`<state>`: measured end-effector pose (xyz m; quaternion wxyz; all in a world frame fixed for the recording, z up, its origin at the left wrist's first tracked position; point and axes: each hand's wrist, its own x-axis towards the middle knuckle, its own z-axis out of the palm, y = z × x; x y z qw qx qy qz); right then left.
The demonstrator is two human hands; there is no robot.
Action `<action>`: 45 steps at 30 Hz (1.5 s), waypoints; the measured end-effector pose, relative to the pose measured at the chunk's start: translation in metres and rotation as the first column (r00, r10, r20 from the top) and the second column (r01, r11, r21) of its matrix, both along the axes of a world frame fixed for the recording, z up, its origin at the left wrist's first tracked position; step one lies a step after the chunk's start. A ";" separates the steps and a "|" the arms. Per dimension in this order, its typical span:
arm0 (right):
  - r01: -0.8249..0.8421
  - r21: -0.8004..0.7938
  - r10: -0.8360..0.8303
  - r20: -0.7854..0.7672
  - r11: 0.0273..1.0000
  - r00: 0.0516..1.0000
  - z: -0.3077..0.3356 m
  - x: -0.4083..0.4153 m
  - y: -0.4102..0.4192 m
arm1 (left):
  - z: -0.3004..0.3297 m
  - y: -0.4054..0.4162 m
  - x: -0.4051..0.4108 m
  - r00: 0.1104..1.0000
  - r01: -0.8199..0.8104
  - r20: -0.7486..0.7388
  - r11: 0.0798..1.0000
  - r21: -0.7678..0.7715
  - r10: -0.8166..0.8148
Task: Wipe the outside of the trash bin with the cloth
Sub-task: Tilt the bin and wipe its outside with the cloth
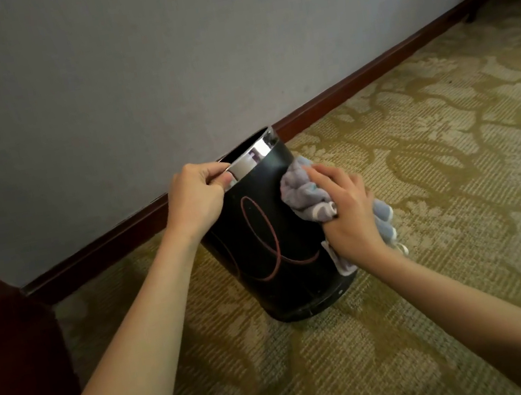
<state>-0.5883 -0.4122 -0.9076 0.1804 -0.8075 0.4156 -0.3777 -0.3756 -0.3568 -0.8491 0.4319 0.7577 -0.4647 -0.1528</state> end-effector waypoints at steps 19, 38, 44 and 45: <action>0.000 -0.096 -0.038 -0.398 0.995 0.917 -0.051 -0.062 -0.002 | 0.012 0.011 -0.010 0.990 -0.119 0.083 0.992 0.032 0.116; -0.117 -0.265 -0.020 -0.466 0.957 0.884 -0.037 -0.050 0.000 | 0.017 0.014 -0.018 0.982 -0.164 0.104 0.984 0.065 0.157; -0.066 -0.196 -0.044 -0.509 0.978 0.860 -0.050 -0.071 0.001 | 0.013 0.019 -0.019 0.967 -0.214 0.146 0.976 0.029 0.208; -0.055 -0.208 -0.058 -0.500 0.977 0.864 -0.050 -0.068 0.002 | 0.013 0.020 -0.020 0.961 -0.222 0.172 0.975 0.022 0.215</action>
